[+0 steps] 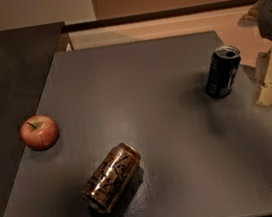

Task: Move pepsi can near orange can

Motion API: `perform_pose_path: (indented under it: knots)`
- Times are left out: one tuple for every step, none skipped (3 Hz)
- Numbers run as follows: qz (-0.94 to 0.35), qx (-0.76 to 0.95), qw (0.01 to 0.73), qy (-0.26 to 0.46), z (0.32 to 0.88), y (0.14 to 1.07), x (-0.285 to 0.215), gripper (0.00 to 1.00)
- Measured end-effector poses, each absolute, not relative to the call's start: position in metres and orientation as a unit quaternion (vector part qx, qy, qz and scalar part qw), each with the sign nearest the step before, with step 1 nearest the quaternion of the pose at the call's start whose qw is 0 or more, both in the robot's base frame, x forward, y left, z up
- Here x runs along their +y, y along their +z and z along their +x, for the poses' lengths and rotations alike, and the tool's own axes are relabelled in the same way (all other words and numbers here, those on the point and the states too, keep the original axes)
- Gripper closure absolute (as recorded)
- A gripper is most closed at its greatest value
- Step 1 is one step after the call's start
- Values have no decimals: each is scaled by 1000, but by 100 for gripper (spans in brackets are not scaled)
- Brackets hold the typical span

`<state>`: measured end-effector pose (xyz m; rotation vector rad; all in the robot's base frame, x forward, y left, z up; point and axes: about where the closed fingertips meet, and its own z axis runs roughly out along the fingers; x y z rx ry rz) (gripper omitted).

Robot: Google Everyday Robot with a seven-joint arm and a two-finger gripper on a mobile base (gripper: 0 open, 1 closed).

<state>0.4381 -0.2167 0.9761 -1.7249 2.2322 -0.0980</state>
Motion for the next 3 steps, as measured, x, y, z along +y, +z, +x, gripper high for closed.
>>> perform_pose_path:
  knots:
    - [-603,781,159,-34,438,976,-217,0]
    - [-598,784,162,-44,440,976,-216,0]
    - [-548,814,187,-40,451,971,-225,0]
